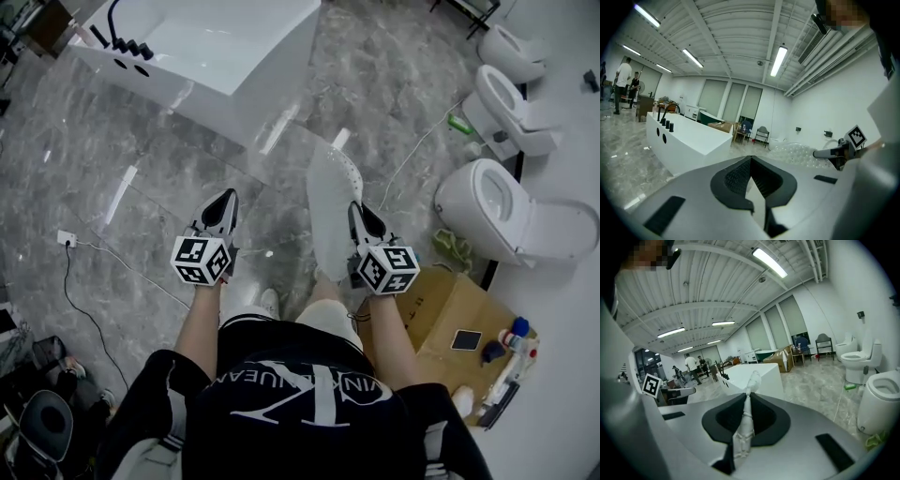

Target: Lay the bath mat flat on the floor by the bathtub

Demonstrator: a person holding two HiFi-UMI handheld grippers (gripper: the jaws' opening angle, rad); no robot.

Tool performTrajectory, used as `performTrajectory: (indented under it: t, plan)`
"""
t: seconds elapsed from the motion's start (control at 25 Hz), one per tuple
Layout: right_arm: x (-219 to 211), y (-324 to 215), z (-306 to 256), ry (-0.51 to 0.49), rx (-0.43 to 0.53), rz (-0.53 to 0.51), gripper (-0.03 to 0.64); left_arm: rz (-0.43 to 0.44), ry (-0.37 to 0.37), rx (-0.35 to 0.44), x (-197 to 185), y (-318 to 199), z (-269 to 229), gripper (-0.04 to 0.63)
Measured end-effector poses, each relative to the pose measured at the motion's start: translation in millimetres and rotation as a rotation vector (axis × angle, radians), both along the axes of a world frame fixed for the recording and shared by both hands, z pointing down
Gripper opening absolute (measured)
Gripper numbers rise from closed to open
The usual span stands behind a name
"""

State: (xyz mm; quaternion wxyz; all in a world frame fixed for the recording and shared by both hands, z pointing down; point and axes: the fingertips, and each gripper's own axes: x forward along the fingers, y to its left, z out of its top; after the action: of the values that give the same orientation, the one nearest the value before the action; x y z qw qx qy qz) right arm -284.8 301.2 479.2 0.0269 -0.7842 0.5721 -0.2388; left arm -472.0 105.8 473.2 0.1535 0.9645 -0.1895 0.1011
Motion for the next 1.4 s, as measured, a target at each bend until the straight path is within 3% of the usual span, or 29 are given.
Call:
performTrajectory:
  t: [0.16,0.36,0.64,1.0,1.4]
  plan:
    - [24.9,-17.4,5.9,0.007,-0.034,-0.103,0.038,-0.094,-0.009,-0.013,20.9,-13.4,-2.3,0.014]
    - [61.4,-43.2,-8.9,0.036,-0.047,-0.230,0.038,-0.070,0.080,-0.021,81.0,-22.1,-35.4,0.014]
    - [121.4,-60.2,-17.0,0.116,-0.055,-0.343,0.038,-0.193,0.057,-0.014,149.1,-41.8,-31.7,0.014]
    - [195.7,-52.4,-19.9,0.141,-0.042,-0.335,0.038,-0.186,0.066,0.029,239.7,-41.9,-45.7,0.014]
    - [267.3,-65.4,-4.1,0.103,-0.064,-0.237,0.038,-0.126,0.004,0.051,290.7,-61.2,-44.8,0.014]
